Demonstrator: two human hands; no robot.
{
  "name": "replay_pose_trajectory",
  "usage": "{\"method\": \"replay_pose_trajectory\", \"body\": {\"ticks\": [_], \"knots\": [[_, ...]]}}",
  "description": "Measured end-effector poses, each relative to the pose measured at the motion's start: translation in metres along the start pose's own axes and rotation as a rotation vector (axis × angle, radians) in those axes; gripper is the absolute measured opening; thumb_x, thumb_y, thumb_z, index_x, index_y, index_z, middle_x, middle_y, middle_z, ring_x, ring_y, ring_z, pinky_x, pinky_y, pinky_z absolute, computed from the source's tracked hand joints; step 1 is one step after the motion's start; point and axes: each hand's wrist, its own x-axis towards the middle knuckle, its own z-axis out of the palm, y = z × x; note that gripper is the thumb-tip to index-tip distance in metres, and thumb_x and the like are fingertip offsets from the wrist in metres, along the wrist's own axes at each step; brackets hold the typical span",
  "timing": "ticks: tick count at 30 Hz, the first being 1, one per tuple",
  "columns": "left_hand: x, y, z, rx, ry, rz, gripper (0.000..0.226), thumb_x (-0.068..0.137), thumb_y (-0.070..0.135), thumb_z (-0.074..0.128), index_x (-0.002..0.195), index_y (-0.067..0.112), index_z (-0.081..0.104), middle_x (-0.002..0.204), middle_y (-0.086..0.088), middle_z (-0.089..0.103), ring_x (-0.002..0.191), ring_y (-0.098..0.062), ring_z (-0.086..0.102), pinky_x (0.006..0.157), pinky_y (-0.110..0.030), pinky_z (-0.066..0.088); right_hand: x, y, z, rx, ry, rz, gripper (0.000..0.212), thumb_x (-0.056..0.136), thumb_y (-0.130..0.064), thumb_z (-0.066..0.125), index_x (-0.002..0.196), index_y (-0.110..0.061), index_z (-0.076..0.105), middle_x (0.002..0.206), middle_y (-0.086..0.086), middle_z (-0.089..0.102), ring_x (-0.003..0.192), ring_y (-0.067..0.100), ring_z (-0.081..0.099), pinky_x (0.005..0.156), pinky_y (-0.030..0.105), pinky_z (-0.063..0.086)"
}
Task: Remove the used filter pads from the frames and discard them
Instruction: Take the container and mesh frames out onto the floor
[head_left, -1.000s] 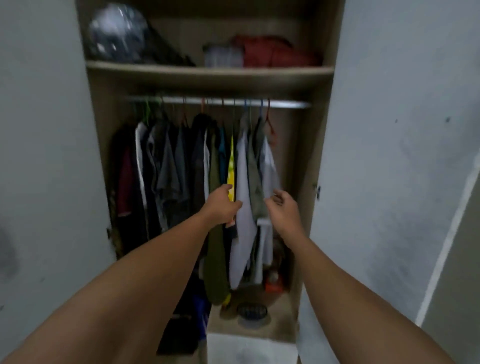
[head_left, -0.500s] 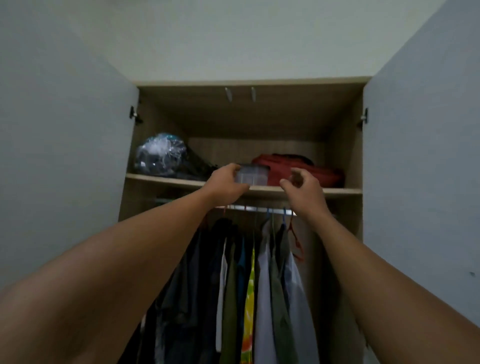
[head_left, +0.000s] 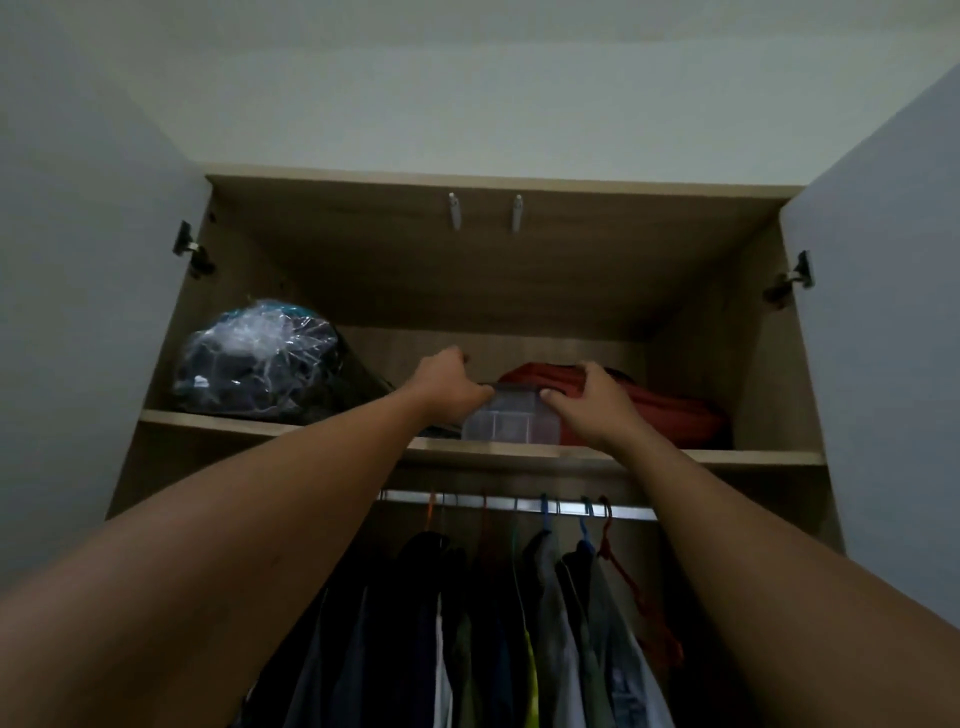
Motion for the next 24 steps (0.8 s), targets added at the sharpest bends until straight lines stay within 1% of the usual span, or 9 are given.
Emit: {"method": "replay_pose_trajectory", "body": {"ticks": [2, 6, 9, 11, 14, 18, 21, 23, 24], "knots": [[0.013, -0.013, 0.01, 0.007, -0.018, -0.037, 0.075, 0.086, 0.033, 0.072, 0.147, 0.013, 0.034, 0.14, -0.012, 0.05, 0.119, -0.026, 0.055, 0.087, -0.035, 0.048, 0.011, 0.01, 0.01, -0.013, -0.042, 0.057, 0.084, 0.087, -0.04, 0.07, 0.152, -0.011, 0.024, 0.148, 0.011, 0.044, 0.128, 0.029, 0.049, 0.093, 0.031, 0.044], [0.038, -0.032, 0.025, -0.045, -0.064, -0.061, 0.083, 0.087, 0.038, 0.071, 0.15, 0.01, 0.026, 0.146, -0.013, 0.044, 0.128, -0.029, 0.048, 0.088, -0.035, 0.043, 0.026, 0.025, 0.024, -0.003, -0.087, 0.128, 0.104, 0.078, -0.047, 0.077, 0.155, -0.016, 0.014, 0.15, 0.012, 0.041, 0.127, 0.03, 0.05, 0.1, 0.041, 0.049], [0.049, -0.042, 0.035, -0.097, -0.083, -0.048, 0.095, 0.082, 0.04, 0.076, 0.153, 0.012, 0.02, 0.151, -0.013, 0.038, 0.133, -0.03, 0.044, 0.097, -0.037, 0.044, 0.033, 0.026, 0.029, -0.076, -0.171, 0.156, 0.11, 0.078, -0.047, 0.077, 0.157, -0.017, 0.005, 0.154, 0.013, 0.034, 0.131, 0.031, 0.046, 0.09, 0.031, 0.045], [0.05, -0.048, 0.041, -0.095, -0.08, -0.016, 0.098, 0.077, 0.04, 0.08, 0.152, 0.015, 0.024, 0.149, -0.011, 0.042, 0.132, -0.029, 0.047, 0.103, -0.039, 0.046, 0.035, 0.022, 0.031, -0.135, -0.188, 0.161, 0.109, 0.077, -0.048, 0.078, 0.156, -0.015, 0.01, 0.153, 0.012, 0.035, 0.129, 0.029, 0.047, 0.085, 0.029, 0.044], [0.046, -0.055, 0.048, -0.112, -0.069, 0.043, 0.074, 0.076, 0.033, 0.082, 0.137, 0.018, 0.044, 0.131, -0.006, 0.057, 0.116, -0.022, 0.057, 0.097, -0.04, 0.051, 0.034, 0.024, 0.034, -0.133, -0.173, 0.152, 0.102, 0.072, -0.044, 0.082, 0.151, -0.014, 0.025, 0.145, 0.008, 0.046, 0.122, 0.024, 0.051, 0.093, 0.033, 0.047], [0.039, -0.051, 0.045, -0.117, -0.032, 0.079, 0.066, 0.075, 0.029, 0.083, 0.13, 0.02, 0.048, 0.123, -0.003, 0.06, 0.11, -0.02, 0.06, 0.095, -0.04, 0.053, 0.024, 0.019, 0.031, -0.068, -0.164, 0.137, 0.091, 0.078, -0.036, 0.08, 0.149, -0.013, 0.027, 0.143, 0.008, 0.047, 0.11, 0.017, 0.05, 0.084, 0.027, 0.043], [0.029, -0.04, 0.038, -0.099, 0.025, 0.102, 0.066, 0.075, 0.027, 0.083, 0.13, 0.019, 0.048, 0.123, -0.003, 0.06, 0.107, -0.019, 0.059, 0.089, -0.034, 0.053, 0.013, 0.015, 0.024, 0.046, -0.134, 0.14, 0.097, 0.083, -0.036, 0.076, 0.154, -0.014, 0.016, 0.152, 0.009, 0.038, 0.127, 0.023, 0.047, 0.092, 0.029, 0.043], [0.021, -0.033, 0.03, -0.103, 0.06, 0.119, 0.07, 0.075, 0.024, 0.083, 0.134, 0.019, 0.045, 0.127, -0.004, 0.058, 0.111, -0.02, 0.058, 0.086, -0.031, 0.051, 0.005, 0.013, 0.018, 0.117, -0.114, 0.132, 0.1, 0.083, -0.038, 0.075, 0.156, -0.02, 0.009, 0.157, 0.01, 0.03, 0.136, 0.028, 0.041, 0.101, 0.034, 0.042], [0.016, -0.028, 0.026, -0.112, 0.066, 0.125, 0.074, 0.076, 0.023, 0.083, 0.138, 0.019, 0.043, 0.13, -0.005, 0.057, 0.114, -0.02, 0.057, 0.087, -0.031, 0.05, 0.0, 0.011, 0.014, 0.141, -0.108, 0.119, 0.1, 0.084, -0.038, 0.074, 0.157, -0.022, 0.008, 0.158, 0.009, 0.029, 0.137, 0.029, 0.04, 0.1, 0.034, 0.04]]}}
